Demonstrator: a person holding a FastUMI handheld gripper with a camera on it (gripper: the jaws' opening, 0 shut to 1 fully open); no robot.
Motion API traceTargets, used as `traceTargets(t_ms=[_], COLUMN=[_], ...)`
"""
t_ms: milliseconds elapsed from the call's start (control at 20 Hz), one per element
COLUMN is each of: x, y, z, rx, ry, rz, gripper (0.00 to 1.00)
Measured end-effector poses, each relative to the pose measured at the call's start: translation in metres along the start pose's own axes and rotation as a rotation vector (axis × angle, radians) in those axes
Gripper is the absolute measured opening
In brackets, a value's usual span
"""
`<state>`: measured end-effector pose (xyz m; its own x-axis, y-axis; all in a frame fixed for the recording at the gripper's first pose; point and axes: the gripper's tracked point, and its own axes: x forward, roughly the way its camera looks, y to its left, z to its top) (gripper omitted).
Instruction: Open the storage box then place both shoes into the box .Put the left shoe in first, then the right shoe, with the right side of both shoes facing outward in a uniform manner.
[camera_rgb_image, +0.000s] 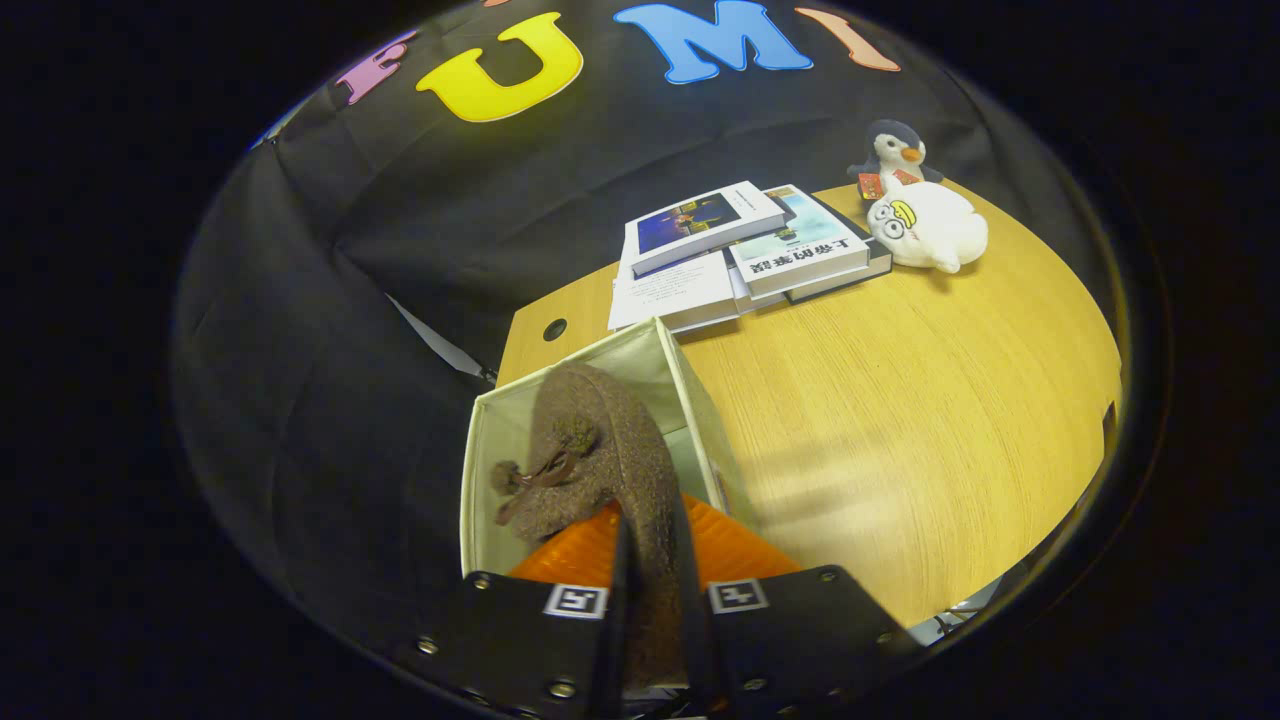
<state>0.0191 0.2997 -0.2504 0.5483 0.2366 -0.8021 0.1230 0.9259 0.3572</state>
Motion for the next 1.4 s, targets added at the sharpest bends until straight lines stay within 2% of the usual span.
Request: traceTargets(t_ms=[50,100,200,300,500,750,1050,1400], x=[-0.004,-0.006,-0.018,-0.031,-0.065,-0.123,-0.185,-0.249], y=[0.005,0.012,0.011,0.006,0.0,-0.034,-0.099,-0.168], z=[0.003,0.005,0.012,0.024,0.049,0.088,0.133,0.165], rx=[-0.007,-0.015,-0.069,-0.137,-0.22,-0.335,-0.38,-0.341], ry=[-0.017,-0.032,-0.059,-0.104,-0.193,-0.333,-0.482,-0.655], rz=[0.023,0.045,0.04,0.03,0.068,0.07,0.024,-0.012], gripper=[0.39,0.63,1.0,0.98,0.98,0.98,0.98,0.97])
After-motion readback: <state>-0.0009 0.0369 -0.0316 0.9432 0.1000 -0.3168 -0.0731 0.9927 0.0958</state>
